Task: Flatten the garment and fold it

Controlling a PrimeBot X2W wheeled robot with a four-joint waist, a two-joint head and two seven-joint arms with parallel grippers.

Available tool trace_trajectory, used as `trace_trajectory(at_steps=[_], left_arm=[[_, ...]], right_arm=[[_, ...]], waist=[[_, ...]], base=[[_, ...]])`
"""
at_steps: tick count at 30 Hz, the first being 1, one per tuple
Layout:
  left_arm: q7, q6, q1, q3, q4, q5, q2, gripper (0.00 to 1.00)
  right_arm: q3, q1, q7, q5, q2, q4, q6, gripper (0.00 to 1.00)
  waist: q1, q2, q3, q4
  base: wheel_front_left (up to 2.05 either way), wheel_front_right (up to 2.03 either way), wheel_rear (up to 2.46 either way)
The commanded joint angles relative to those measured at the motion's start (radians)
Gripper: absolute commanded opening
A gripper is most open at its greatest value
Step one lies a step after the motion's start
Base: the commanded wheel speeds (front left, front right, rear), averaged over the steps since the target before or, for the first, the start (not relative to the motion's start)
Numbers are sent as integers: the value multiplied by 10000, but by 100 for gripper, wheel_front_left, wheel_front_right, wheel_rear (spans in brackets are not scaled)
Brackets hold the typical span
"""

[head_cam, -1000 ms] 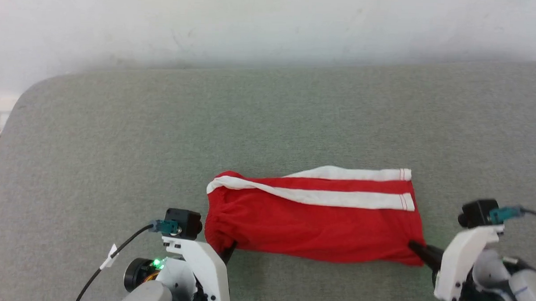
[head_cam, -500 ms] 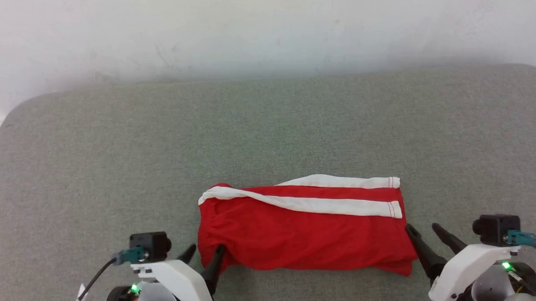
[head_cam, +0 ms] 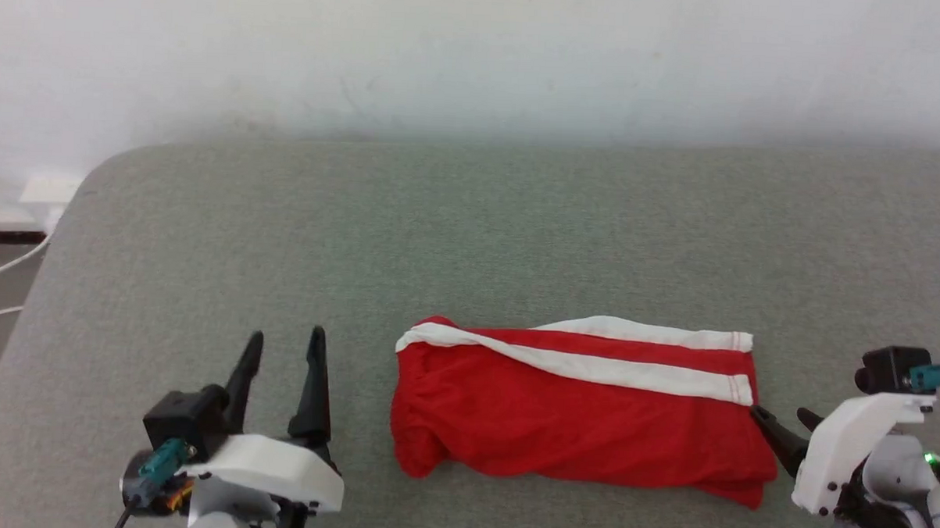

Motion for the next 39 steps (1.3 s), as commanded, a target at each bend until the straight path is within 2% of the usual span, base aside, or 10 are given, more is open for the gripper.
trace_trajectory(at_steps=[1, 7, 15, 16, 17, 18, 25, 31, 35, 39], left_arm=[[-90, 67, -198, 199, -136, 432, -88, 100], [-107, -561, -245, 1315, -802, 2222, -646, 100], [-109, -1703, 81, 2390, -743, 3409, -1451, 100], [-109, -1815, 146, 2478, -656, 3491, -1529, 100], [-109, -1918, 185, 2585, -622, 3552, -1628, 100], [-109, -2020, 232, 2680, -578, 3612, -1713, 100], [-110, -2557, 559, 3180, -232, 4053, -2048, 100], [-110, -2811, 942, 3434, 110, 4332, -2091, 100], [-110, -2868, 1130, 3499, 234, 4442, -2158, 100], [-110, -2940, 1223, 3447, 251, 4564, -2202, 100]], right_arm=[[13, -288, 319, 74, -44, 145, -6, 100], [-1, -1071, 1200, 215, -52, 1023, -6, 100], [467, -1695, 2090, 471, 241, 2898, -6, 100], [595, -1680, 2275, 565, 280, 3056, -6, 47], [681, -1672, 2437, 707, 330, 3171, -6, 14], [753, -1672, 2582, 852, 369, 3251, -6, 0], [1237, -1809, 2402, 1355, 115, 2991, -6, 0], [1687, -1767, 1902, 1407, -565, 2325, -6, 0], [1590, -1525, 1841, 1442, -1140, 1908, -6, 0], [1009, -1214, 1955, 1423, -1774, 1675, -6, 0]], waist=[[0, 0, 113, 407], [0, 0, 349, 831], [0, 0, 547, 977], [0, 0, 539, 990], [0, 0, 534, 996], [0, 0, 521, 1000], [0, 0, 202, 918], [0, 0, -287, 777], [0, 0, -528, 696], [0, 0, -612, 638]], base=[[0, 0, 0], [0, 0, 0], [0, 0, 0], [0, 0, 0], [0, 0, 0], [0, 0, 0], [0, 0, 0], [0, 0, 0], [0, 0, 0], [0, 0, 0]])
